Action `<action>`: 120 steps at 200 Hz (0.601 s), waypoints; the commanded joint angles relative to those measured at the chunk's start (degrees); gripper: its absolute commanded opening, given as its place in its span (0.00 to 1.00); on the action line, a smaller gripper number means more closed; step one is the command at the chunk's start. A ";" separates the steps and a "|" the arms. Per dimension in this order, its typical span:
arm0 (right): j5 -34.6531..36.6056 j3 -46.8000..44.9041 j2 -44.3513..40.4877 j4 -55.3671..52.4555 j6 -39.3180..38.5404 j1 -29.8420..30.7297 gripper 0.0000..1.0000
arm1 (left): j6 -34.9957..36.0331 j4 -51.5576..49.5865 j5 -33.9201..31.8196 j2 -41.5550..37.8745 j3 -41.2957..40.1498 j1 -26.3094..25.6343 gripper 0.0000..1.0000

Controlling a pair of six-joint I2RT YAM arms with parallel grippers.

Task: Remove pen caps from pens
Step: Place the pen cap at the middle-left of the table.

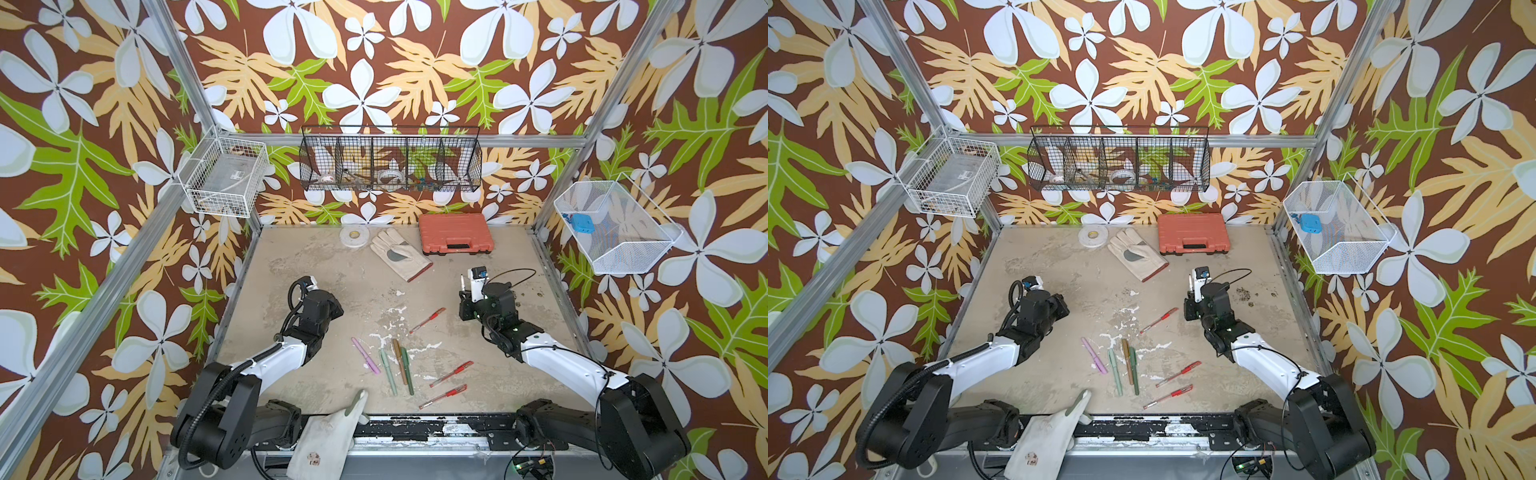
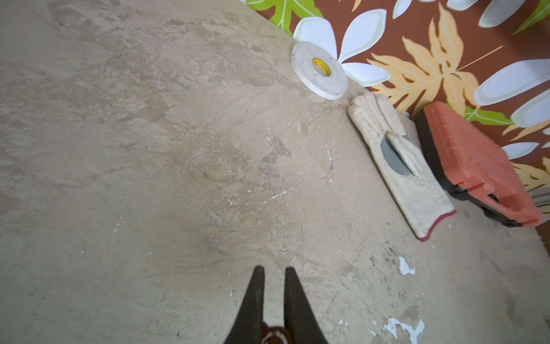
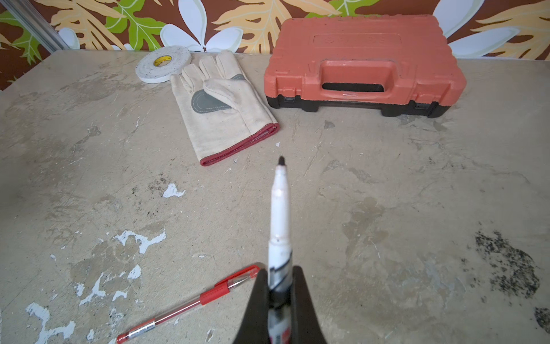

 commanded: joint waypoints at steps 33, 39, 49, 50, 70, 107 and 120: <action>0.95 -0.41 0.10 0.59 1.64 -1.29 0.00 | 1.93 -4.03 -1.59 7.03 3.69 1.69 0.00; 0.95 -0.41 0.09 0.54 1.64 -1.26 0.00 | 1.99 -4.00 -1.38 7.74 4.01 1.84 0.00; 0.93 -0.41 -0.04 0.49 1.64 -1.27 0.00 | 2.04 -4.16 -1.11 9.14 4.58 2.14 0.00; 0.94 -0.41 -0.04 0.52 1.64 -1.31 0.00 | 2.06 -4.12 -1.08 9.29 4.65 2.18 0.00; 0.95 -0.55 -0.38 0.53 1.64 -1.36 0.00 | 2.32 -4.98 -0.46 12.11 5.97 2.75 0.00; -0.02 -0.71 -1.00 0.62 1.98 -1.61 0.00 | 2.85 -5.82 0.16 16.14 7.79 2.94 0.01; -0.11 -0.88 -1.19 0.93 2.00 -1.63 0.00 | 3.06 -6.27 -0.13 16.98 8.32 2.99 0.02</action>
